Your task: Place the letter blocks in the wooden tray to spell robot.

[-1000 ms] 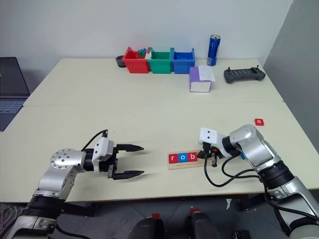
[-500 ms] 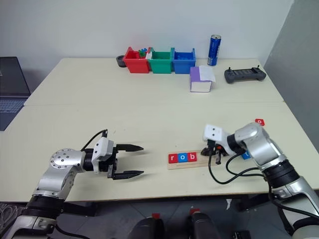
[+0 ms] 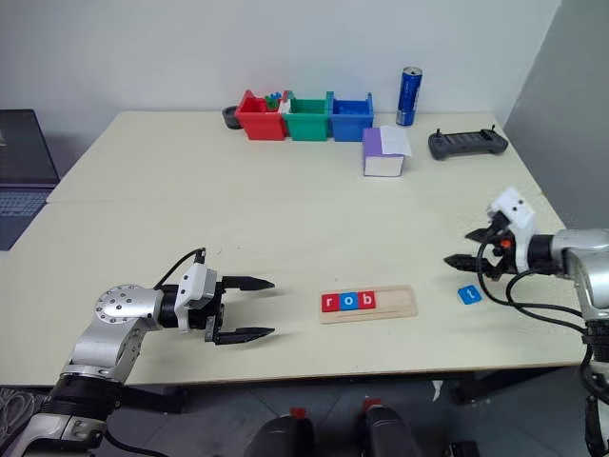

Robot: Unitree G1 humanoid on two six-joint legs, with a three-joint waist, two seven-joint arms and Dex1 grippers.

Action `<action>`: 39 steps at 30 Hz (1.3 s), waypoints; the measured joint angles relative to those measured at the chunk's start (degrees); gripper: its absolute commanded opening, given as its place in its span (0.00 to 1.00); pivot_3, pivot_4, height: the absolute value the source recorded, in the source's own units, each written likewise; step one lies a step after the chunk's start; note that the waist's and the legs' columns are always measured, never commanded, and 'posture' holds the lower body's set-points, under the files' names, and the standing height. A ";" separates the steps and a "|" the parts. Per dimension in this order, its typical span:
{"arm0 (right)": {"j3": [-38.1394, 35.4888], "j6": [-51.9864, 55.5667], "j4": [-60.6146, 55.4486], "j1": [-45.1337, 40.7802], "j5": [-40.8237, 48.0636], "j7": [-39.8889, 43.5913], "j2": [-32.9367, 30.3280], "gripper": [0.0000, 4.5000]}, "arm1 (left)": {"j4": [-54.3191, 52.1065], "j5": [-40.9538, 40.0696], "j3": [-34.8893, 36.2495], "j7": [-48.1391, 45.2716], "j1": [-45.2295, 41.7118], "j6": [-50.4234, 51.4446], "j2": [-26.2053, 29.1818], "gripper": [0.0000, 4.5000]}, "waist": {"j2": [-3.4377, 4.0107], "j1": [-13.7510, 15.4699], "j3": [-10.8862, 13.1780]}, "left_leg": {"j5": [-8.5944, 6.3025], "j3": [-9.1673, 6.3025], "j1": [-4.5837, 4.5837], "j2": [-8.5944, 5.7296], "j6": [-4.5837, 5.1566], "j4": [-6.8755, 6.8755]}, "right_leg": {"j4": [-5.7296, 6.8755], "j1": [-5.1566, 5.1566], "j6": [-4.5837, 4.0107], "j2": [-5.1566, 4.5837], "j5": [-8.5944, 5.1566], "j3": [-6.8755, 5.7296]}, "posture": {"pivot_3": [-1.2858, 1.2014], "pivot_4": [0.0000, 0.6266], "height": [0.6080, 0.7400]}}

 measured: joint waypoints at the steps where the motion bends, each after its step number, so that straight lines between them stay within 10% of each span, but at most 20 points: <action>1: -1.15 0.32 1.92 -1.15 -0.12 -2.86 1.18 0.99 | 0.00 0.01 -0.05 -0.01 -0.12 0.00 -0.09 1.00 | 0.00 -0.16 0.00 | 0.00 0.00 0.01 0.01 0.00 -0.01 | 0.01 0.00 0.00 0.01 0.00 0.00 | 0.52 0.24 1.00; 14: -6.93 8.50 27.27 -16.76 -3.81 -31.32 8.26 0.99 | -0.06 0.00 -0.11 0.01 -0.85 1.08 -0.01 1.00 | 0.01 0.00 0.00 | 0.00 0.05 -0.06 -0.04 0.00 -0.03 | -0.04 -0.03 0.00 -0.02 0.00 0.06 | 0.52 0.24 1.00; 39: -0.82 -17.20 59.04 -29.61 -12.28 -29.54 8.69 0.99 | -2.48 -0.04 -0.07 0.09 0.71 1.33 0.35 1.00 | 0.02 -0.19 0.01 | 0.00 0.09 -0.05 -0.03 0.00 -0.06 | -0.02 -0.05 0.00 0.00 0.00 0.12 | 0.52 0.24 1.00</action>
